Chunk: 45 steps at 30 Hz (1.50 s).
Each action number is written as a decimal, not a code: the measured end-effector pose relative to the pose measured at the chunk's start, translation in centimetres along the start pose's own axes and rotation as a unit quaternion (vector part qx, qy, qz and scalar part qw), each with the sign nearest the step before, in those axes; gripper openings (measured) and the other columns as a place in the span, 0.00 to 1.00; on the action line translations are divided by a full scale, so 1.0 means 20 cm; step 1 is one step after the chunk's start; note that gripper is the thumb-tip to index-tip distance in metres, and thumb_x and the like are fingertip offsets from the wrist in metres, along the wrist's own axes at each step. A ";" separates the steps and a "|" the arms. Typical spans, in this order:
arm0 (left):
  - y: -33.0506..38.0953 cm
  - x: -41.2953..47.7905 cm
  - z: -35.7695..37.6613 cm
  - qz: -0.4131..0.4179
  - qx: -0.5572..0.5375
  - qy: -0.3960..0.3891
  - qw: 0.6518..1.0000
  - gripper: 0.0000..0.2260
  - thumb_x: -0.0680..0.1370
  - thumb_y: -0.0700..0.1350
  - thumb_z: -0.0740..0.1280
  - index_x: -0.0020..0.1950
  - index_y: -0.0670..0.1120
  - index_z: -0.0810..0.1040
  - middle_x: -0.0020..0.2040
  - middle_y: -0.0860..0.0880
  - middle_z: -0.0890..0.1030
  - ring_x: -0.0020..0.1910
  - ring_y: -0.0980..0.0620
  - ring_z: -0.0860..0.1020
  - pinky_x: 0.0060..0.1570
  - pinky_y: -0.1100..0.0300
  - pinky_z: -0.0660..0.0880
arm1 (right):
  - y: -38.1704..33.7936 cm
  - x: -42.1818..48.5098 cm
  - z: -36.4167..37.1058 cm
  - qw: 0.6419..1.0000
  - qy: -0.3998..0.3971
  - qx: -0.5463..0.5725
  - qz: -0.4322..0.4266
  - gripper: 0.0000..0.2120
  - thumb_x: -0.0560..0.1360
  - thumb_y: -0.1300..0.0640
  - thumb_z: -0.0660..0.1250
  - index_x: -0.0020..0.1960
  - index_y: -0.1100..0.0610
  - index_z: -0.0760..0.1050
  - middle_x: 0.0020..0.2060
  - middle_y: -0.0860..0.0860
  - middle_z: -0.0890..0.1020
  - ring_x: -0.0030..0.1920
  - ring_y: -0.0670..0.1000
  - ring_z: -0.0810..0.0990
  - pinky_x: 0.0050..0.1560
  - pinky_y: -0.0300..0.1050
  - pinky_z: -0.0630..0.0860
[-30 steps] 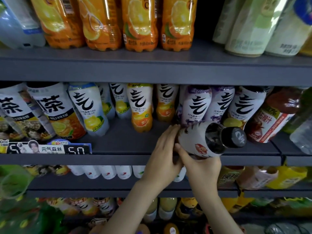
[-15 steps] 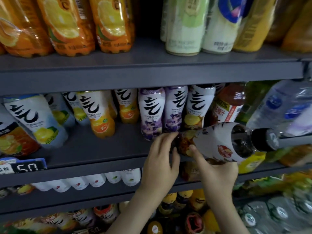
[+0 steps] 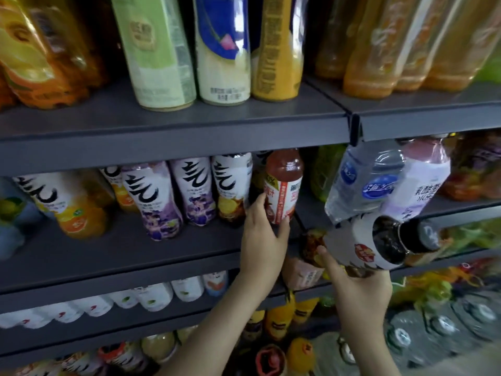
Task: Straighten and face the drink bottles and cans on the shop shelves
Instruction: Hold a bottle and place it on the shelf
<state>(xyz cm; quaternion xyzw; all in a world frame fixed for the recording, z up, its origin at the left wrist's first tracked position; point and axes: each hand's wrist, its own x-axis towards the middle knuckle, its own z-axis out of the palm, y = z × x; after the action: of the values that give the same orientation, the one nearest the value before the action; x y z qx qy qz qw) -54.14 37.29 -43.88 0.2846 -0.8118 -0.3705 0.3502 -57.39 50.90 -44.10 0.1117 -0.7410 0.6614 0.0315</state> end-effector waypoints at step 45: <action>0.38 -0.38 -1.08 -0.118 -0.068 -0.044 0.990 0.27 0.60 0.58 0.75 0.57 0.59 0.71 0.53 0.58 0.77 0.51 0.62 0.77 0.48 0.59 0.78 | -0.94 -0.37 0.12 0.895 -0.445 0.009 -0.026 0.25 0.69 0.50 0.74 0.64 0.45 0.71 0.56 0.40 0.79 0.57 0.37 0.77 0.53 0.34 0.74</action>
<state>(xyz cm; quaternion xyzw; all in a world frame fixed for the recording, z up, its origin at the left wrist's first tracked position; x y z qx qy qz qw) -34.37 38.32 -30.14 0.3370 -0.7600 -0.4759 0.2870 -46.12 47.49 -27.56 0.4137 -0.6688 0.5480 -0.2851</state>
